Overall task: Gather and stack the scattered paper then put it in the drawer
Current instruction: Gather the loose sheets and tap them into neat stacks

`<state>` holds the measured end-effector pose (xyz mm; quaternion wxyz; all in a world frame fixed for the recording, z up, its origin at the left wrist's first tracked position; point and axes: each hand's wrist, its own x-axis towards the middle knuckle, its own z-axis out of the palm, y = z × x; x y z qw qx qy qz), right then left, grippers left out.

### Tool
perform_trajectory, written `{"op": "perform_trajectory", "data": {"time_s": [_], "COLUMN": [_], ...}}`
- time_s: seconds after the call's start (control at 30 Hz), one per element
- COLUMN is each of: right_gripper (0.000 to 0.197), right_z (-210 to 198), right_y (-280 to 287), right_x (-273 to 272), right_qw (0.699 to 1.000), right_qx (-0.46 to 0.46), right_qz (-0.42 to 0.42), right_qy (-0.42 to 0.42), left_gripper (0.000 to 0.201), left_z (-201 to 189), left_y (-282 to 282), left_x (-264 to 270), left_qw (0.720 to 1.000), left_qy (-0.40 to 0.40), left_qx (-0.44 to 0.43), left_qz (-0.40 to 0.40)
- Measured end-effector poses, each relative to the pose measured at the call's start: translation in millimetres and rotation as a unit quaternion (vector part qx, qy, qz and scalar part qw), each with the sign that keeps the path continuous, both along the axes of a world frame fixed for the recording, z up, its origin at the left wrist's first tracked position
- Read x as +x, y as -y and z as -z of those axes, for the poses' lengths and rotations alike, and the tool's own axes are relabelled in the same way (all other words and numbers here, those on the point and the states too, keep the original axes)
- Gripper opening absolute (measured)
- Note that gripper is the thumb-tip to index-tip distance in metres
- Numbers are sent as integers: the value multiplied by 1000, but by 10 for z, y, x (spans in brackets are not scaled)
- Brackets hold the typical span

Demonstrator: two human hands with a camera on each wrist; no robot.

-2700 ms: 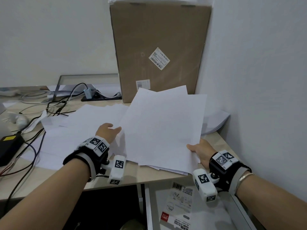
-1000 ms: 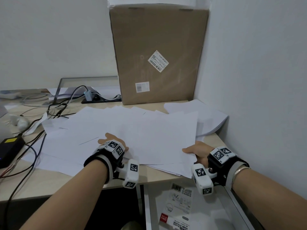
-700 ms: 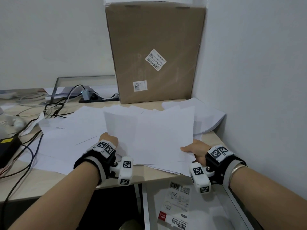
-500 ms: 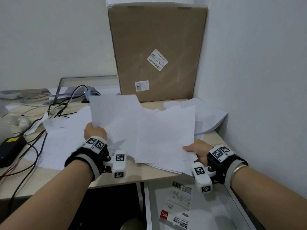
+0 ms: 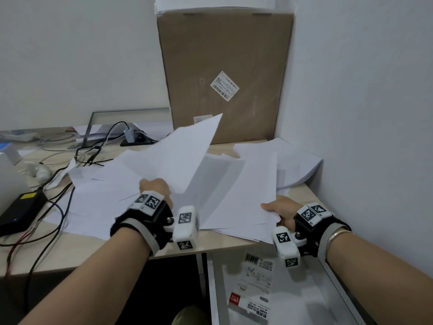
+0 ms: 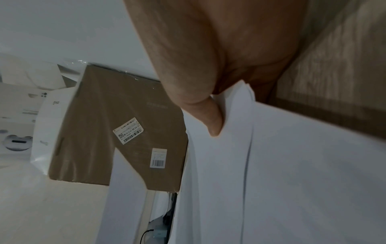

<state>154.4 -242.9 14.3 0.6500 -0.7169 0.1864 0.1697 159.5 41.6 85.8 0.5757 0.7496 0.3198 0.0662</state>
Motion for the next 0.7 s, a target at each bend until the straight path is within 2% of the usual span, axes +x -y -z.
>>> {"op": "perform_trajectory", "data": {"time_s": [0.03, 0.07, 0.1, 0.13, 0.23, 0.3, 0.4, 0.5, 0.63, 0.67, 0.7], "right_gripper": [30, 28, 27, 25, 30, 36, 42, 42, 32, 28, 25], "right_z": [-5, -14, -20, -26, -28, -28, -3, 20, -9, -17, -19], "right_y": [8, 13, 23, 32, 63, 72, 72, 88, 91, 80, 67], "right_x": [-11, -20, -34, -42, -43, -35, -20, 8, -8, -11, -9], "right_qw": [1000, 1000, 1000, 999, 998, 998, 996, 995, 998, 999, 999], "right_qx": [6, 15, 24, 34, 57, 59, 73, 83, 59, 51, 41], "right_qz": [-2, -3, -4, -3, 15, 31, 55, 53, 19, 12, 7], "right_qy": [1, 0, 0, -1, -1, -1, 5, 8, -5, -5, -6], "left_gripper": [36, 37, 39, 38, 25, 17, 18, 25, 42, 42, 39], "left_z": [-9, 66, 146, 233, 319, 338, 322, 260, 141, 108, 80], "left_y": [94, 161, 264, 334, 471, 516, 538, 579, 578, 578, 578], "left_x": [7, 38, 45, 42, -71, -146, -248, -343, -480, -495, -493], "left_qw": [989, 956, 943, 951, 954, 954, 943, 909, 811, 799, 805], "left_qy": [-3, 30, 72, 65, 6, -13, -72, -148, -236, -230, -205], "left_qx": [-147, -292, -326, -300, -287, -278, -248, -208, -112, -98, -91], "left_qz": [-12, -12, 0, 43, 81, 113, 211, 329, 523, 546, 549]}}
